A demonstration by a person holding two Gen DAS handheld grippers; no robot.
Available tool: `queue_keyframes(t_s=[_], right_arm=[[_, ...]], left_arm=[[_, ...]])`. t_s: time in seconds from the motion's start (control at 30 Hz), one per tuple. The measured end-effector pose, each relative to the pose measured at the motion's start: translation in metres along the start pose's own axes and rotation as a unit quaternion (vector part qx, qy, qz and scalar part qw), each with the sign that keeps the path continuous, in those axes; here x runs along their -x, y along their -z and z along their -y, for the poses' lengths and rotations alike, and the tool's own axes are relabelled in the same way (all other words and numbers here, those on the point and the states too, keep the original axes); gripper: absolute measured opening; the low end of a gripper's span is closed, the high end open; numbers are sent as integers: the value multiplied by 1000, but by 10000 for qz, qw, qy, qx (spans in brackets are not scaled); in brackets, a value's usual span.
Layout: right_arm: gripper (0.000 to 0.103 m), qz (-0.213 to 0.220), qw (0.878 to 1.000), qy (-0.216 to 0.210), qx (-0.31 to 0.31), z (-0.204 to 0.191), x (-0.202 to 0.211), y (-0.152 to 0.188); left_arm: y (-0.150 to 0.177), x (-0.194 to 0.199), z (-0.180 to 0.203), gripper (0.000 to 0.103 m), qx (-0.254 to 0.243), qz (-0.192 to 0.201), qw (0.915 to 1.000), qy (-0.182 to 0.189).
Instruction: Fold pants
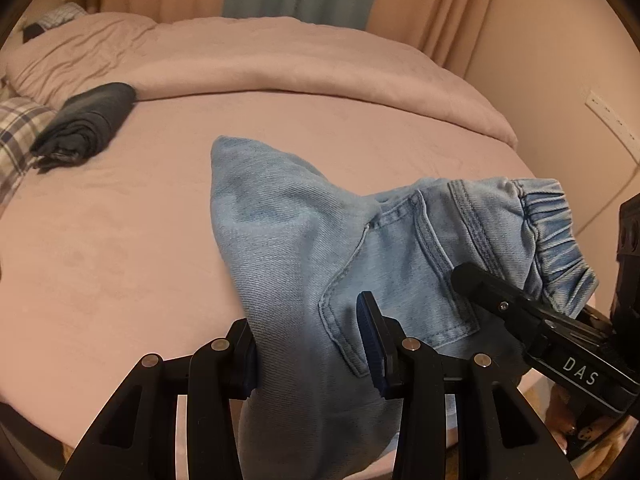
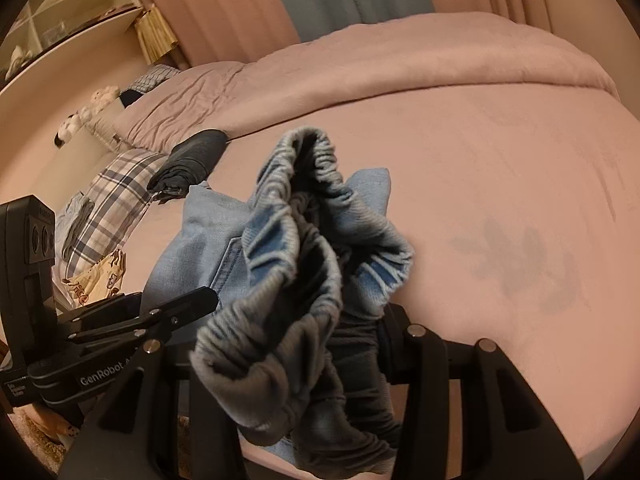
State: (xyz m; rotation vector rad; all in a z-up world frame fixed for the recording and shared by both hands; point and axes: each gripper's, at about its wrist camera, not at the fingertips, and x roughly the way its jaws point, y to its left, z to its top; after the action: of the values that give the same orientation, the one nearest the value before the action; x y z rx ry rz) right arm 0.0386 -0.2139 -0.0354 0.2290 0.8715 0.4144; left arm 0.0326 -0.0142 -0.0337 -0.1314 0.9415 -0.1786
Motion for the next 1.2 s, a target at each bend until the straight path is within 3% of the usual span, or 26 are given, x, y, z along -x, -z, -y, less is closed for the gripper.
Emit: queue_keyframes(t_s=[0.4, 0.53, 0.63, 0.8, 1.0, 1.1, 1.17, 1.2], right_arm=[[45, -223, 9994, 282, -19, 2, -32, -11], [45, -429, 9974, 583, -60, 11, -50, -6], [45, -582, 9949, 818, -136, 19, -61, -1], [46, -697, 9936, 870, -192, 29, -65, 3], [57, -805, 9875, 1356, 46, 26, -77, 13], [61, -870, 9850, 1486, 58, 30, -82, 15], [65, -944, 9836, 1535, 23, 33, -85, 16], [66, -947, 9833, 1555, -25, 34, -85, 16]], left_arm=[[-12, -41, -23, 41, 37, -275, 9996, -91], [-9, -66, -30, 41, -3, -562, 9979, -317], [-4, -81, -36, 41, -29, -700, 9946, -761], [4, -91, -42, 41, 30, -802, 9938, -774], [8, -92, -44, 42, 28, -798, 9933, -836], [8, -96, -49, 51, 215, -809, 9930, -830], [10, -96, -52, 65, 329, -777, 9926, -874], [11, -96, -54, 68, 382, -763, 9925, -880]])
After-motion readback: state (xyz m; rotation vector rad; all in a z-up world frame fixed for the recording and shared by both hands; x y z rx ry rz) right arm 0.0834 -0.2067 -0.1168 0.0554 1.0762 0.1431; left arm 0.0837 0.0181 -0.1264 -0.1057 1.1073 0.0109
